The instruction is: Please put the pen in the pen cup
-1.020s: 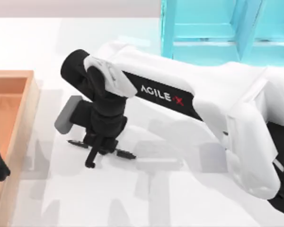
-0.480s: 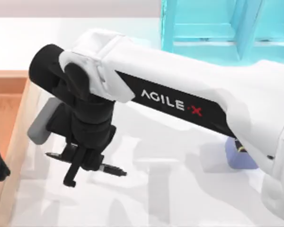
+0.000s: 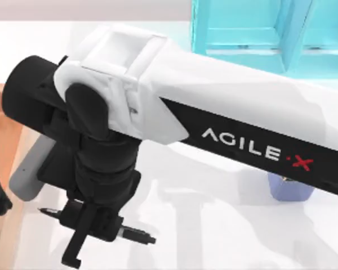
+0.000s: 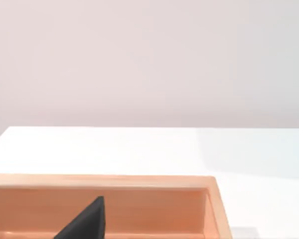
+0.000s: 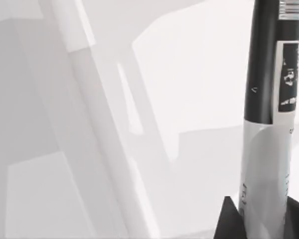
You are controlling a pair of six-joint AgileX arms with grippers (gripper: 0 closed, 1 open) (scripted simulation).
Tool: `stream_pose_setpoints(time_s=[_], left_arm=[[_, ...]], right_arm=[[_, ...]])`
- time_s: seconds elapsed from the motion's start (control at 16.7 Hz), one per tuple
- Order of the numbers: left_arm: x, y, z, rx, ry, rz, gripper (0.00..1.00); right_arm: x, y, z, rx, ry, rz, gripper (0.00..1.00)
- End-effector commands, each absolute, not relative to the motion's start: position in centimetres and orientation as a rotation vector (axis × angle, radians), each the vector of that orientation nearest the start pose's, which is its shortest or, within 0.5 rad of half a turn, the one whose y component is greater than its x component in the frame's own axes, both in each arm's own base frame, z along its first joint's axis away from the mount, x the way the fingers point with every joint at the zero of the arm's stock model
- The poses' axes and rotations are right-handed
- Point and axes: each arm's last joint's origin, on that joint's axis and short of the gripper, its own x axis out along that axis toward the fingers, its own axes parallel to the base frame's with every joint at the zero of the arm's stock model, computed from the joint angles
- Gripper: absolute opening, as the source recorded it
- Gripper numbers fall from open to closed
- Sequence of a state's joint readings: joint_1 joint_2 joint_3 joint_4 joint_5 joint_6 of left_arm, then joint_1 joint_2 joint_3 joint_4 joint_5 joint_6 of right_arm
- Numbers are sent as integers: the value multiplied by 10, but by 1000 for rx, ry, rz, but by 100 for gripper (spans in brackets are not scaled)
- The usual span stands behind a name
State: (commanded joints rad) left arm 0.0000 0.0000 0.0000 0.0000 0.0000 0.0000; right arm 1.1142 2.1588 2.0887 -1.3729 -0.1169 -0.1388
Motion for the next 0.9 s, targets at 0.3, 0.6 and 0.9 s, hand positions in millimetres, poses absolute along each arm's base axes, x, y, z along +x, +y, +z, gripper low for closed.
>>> stream_pose_setpoints(time_s=[0.3,0.6,0.9], left_arm=[[106,-1,160,0,0,0,100],[106,-1,160,0,0,0,100],[106,-1,160,0,0,0,100]], right_arm=[[194,389,255,-826,1312,1127,0],[250,345,221,-671,1402,1336,0],[303,269,212,-365,1204,1611,0]])
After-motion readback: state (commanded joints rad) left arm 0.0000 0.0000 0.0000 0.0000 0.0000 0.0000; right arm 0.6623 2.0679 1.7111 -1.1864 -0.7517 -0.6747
